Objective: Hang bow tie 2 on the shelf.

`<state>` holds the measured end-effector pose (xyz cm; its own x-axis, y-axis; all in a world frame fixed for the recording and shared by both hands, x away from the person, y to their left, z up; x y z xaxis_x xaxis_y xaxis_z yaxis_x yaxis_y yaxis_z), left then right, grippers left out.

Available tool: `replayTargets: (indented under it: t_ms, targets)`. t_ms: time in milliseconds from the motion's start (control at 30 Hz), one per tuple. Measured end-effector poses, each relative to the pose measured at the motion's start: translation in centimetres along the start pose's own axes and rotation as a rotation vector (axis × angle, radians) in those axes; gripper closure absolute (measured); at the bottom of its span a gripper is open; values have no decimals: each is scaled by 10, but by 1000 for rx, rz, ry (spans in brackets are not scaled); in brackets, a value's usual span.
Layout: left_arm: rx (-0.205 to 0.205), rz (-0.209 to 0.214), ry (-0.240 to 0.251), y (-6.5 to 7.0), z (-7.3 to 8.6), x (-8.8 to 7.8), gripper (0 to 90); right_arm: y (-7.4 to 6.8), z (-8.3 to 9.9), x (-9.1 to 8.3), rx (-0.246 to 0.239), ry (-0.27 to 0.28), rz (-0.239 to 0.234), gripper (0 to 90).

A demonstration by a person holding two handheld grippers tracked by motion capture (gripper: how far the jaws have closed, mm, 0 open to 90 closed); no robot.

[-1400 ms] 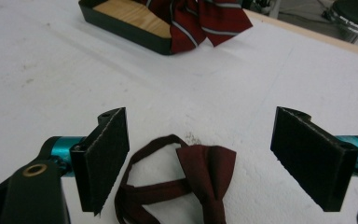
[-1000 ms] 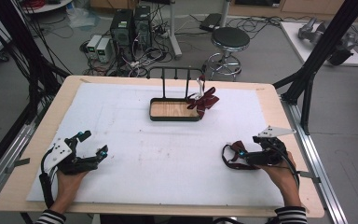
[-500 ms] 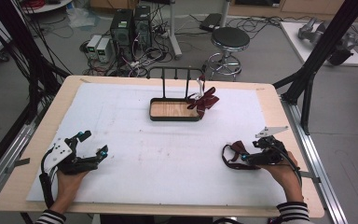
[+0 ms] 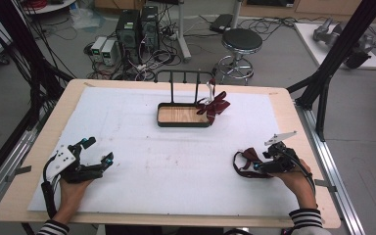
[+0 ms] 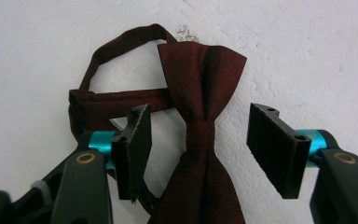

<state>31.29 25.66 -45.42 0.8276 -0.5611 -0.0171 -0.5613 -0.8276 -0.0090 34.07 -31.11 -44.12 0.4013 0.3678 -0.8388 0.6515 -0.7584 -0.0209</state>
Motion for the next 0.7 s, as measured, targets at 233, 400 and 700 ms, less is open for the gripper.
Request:
replayTargets:
  t_ms: [233,400,700]
  targets:
    - [-2,1,0,0,0,0,117,1,0,3,-10,-25,5,477]
    - [-2,1,0,0,0,0,117,0,0,5,-17,-40,-3,498]
    - [-2,1,0,0,0,0,117,0,1,12,-29,-71,5,549]
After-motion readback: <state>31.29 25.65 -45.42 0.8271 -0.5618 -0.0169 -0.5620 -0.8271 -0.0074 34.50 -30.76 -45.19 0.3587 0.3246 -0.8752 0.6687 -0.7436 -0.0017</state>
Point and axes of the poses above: each handheld gripper's, and its own axes: x roughly forward along the jaws, z roughly out of its underside, y roughly to its right, the point moved 4 cm from there along x, roughly forward along the jaws, and after that the axes turned 3 degrees about -z, right-handed, at the moved point
